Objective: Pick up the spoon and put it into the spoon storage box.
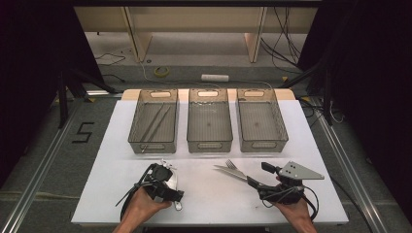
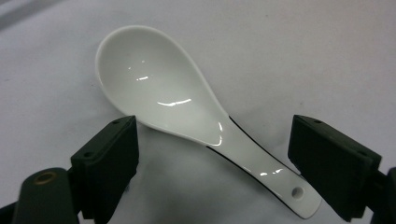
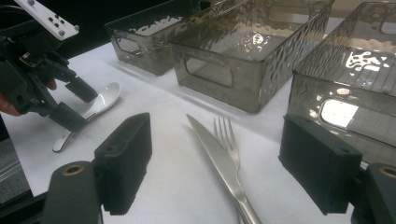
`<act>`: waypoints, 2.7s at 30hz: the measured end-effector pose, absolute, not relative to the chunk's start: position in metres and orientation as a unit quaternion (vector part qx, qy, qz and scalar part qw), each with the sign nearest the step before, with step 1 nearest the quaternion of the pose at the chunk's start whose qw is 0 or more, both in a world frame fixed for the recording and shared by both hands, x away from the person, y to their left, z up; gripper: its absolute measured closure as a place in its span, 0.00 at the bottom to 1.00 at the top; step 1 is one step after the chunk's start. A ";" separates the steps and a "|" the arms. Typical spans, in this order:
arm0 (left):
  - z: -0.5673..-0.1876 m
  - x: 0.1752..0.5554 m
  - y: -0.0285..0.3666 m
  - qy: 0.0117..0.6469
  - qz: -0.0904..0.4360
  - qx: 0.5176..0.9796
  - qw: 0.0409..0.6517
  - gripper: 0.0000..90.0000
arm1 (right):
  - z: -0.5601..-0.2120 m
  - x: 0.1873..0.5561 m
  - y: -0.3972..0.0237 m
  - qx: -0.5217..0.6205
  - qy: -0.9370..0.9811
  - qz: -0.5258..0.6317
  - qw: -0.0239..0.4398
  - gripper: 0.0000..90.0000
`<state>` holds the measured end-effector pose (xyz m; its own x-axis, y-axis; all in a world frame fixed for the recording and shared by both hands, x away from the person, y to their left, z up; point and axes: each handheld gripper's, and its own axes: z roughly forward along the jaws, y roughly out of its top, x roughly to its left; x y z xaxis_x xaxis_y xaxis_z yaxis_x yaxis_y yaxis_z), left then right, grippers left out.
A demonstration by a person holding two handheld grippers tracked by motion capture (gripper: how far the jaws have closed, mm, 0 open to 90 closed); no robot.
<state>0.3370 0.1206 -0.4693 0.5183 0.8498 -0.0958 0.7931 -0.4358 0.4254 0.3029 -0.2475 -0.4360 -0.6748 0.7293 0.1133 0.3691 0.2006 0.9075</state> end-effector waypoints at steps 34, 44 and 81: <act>-0.467 0.338 0.130 0.460 0.090 0.864 0.185 0.73 | -0.436 0.302 -0.248 0.364 0.756 0.515 0.177 0.29; -0.467 0.343 0.142 0.465 0.090 0.862 0.180 0.90 | -0.435 0.302 -0.247 0.362 0.757 0.514 0.179 0.29; -0.413 0.349 0.146 0.419 0.092 0.821 0.377 0.91 | -0.436 0.302 -0.250 0.368 0.754 0.514 0.178 0.29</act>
<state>0.3490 0.1455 -0.4133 0.6318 0.7576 -0.1639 0.6184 -0.3652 0.6959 0.3017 -0.2504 -0.4360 -0.6659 0.7377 0.1107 0.3720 0.1997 0.9065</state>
